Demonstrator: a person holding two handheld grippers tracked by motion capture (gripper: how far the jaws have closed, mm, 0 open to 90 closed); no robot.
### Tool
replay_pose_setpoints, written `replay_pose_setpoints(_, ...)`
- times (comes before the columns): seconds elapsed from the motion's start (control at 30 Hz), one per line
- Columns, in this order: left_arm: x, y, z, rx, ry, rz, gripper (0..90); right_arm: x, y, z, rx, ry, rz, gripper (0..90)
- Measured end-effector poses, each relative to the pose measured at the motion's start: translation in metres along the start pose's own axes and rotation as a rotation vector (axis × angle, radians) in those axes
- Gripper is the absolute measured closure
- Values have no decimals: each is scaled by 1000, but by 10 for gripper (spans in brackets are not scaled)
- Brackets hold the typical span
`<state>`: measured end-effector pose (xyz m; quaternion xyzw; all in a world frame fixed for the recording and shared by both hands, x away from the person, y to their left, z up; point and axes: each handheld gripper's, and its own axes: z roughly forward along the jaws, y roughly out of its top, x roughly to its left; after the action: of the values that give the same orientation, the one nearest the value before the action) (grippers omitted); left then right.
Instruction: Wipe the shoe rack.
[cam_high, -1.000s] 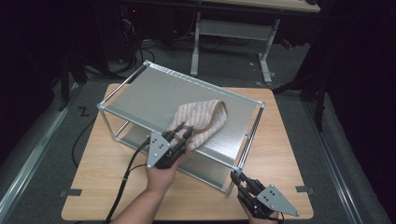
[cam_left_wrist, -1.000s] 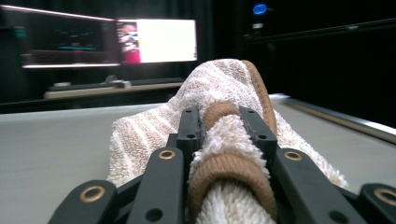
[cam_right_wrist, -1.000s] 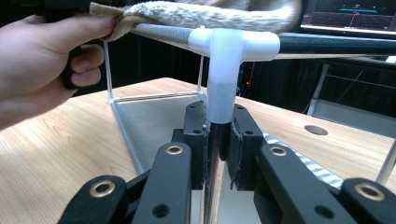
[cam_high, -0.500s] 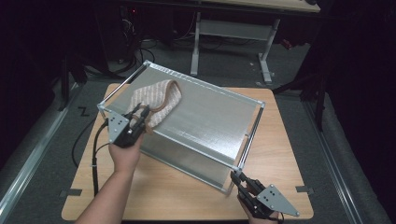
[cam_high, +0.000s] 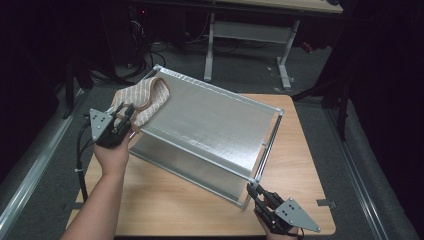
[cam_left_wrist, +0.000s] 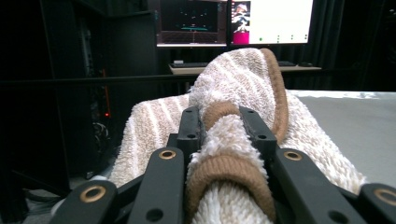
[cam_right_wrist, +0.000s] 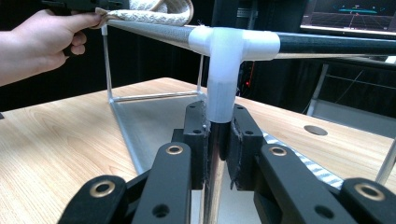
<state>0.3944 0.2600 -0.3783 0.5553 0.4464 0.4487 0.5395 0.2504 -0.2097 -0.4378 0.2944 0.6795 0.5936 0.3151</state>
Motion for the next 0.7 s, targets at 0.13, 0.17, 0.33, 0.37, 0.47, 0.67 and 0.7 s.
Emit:
replay_pose_setpoints(0.13, 3, 0, 1, 1, 5, -3, 727, 0, 0, 0, 0, 0, 0, 800)
replay_pose_setpoints(0.17, 3, 0, 1, 1, 4, -5, 728, 0, 0, 0, 0, 0, 0, 800)
replay_pose_setpoints(0.33, 1, 0, 1, 0, -4, -15, 728, 0, 0, 0, -1, -1, 2, 800)
replay_pose_setpoints(0.37, 0, -1, 1, -2, -9, -24, 728, 0, 0, 0, -1, -1, 2, 800)
replay_pose_setpoints(0.47, -5, -2, -1, -11, -22, -23, 728, 0, 0, 0, -2, -1, 0, 800)
replay_pose_setpoints(0.67, -21, -3, -4, -21, -56, -12, 728, 0, 0, 0, -2, -1, 1, 800)
replay_pose_setpoints(0.7, -26, -3, -5, -23, -63, -6, 728, 0, 0, 0, -2, -1, 1, 800)
